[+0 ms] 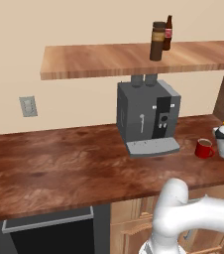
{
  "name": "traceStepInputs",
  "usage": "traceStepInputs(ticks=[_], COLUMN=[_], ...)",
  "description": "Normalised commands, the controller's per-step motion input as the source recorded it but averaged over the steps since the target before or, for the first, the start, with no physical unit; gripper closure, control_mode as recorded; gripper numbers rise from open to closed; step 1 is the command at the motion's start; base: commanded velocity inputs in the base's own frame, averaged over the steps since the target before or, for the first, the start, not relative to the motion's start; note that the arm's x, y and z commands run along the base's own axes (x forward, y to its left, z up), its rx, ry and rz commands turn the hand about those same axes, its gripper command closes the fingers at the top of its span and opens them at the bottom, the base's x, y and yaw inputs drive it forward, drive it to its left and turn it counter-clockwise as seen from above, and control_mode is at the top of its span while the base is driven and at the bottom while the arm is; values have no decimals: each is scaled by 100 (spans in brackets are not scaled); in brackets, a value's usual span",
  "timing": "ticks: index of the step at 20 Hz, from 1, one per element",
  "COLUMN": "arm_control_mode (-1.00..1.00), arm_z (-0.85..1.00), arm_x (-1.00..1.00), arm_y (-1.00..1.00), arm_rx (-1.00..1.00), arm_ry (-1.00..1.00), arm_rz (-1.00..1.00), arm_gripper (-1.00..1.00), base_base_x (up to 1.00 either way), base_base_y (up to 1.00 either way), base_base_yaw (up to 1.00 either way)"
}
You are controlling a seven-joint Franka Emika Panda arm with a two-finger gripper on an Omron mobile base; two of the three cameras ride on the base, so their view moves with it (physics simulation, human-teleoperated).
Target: Pick the cinnamon and honey bottle from the shelves and place them next to the mug.
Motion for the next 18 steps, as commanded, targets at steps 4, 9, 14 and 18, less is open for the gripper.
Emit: traceStepInputs(ticks=[4, 9, 14, 18], arm_control_mode=[-100, -100, -100, -100], arm_z=[-18, -27, -2, -26], arm_x=[1, 18, 12, 23], arm_y=[-18, -31, -10, 0], arm_rx=[0, 0, 0, 0], arm_ry=[0, 0, 0, 0], arm_rz=[0, 0, 0, 0], arm_gripper=[100, 100, 100, 100], base_base_x=[0, 0, 0, 0], base_base_y=[0, 0, 0, 0], base_base_yaw=[0, 0, 0, 0])
